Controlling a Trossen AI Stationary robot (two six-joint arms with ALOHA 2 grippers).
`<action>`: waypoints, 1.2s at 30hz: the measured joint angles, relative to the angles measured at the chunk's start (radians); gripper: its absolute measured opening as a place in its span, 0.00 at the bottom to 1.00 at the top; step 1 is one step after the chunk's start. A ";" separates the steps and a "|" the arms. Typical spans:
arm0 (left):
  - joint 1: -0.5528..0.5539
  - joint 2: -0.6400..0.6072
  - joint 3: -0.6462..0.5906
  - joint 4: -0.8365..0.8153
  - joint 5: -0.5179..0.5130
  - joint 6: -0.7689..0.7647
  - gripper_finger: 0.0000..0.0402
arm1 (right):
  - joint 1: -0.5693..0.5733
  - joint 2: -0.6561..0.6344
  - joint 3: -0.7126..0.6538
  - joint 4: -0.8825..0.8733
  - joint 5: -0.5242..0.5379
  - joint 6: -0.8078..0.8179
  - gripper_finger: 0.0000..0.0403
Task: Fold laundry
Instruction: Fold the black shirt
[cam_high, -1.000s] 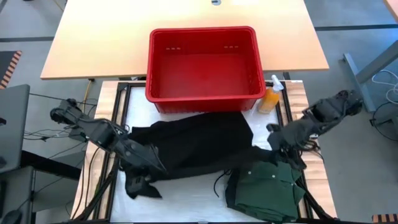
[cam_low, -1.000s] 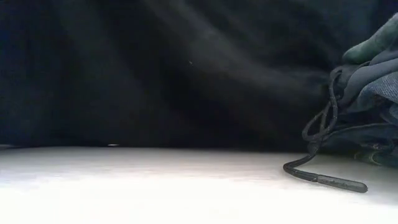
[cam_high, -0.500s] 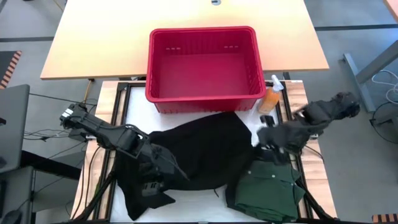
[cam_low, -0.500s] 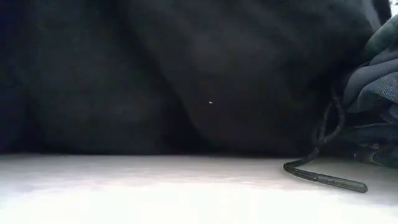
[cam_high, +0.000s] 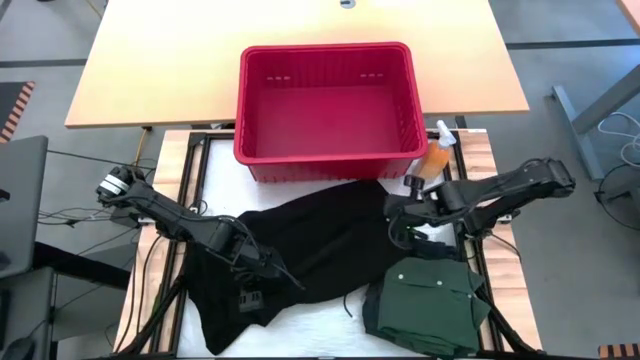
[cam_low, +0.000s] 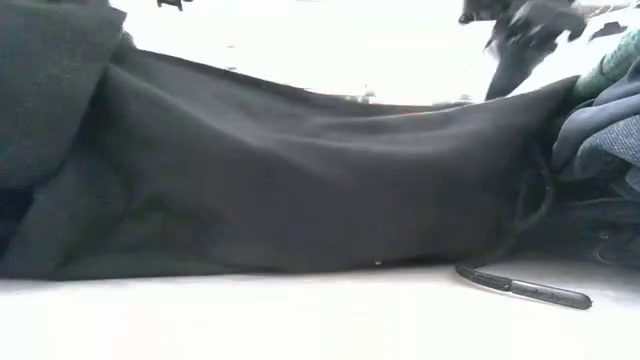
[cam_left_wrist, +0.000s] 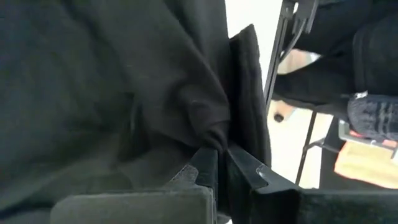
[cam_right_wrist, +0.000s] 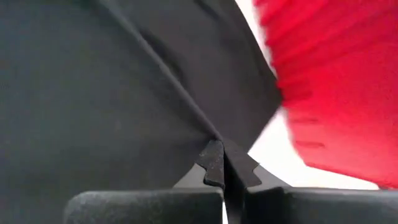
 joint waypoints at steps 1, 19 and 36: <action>0.000 0.000 -0.012 0.023 -0.001 -0.005 0.00 | -0.012 0.001 -0.031 0.052 0.000 -0.009 0.03; 0.000 -0.016 -0.036 -0.005 0.005 0.023 0.24 | -0.103 0.217 -0.238 0.403 0.003 -0.113 0.04; -0.293 -0.163 -0.036 -0.243 -0.150 -0.139 0.38 | -0.139 0.347 -0.237 0.383 0.005 -0.098 0.04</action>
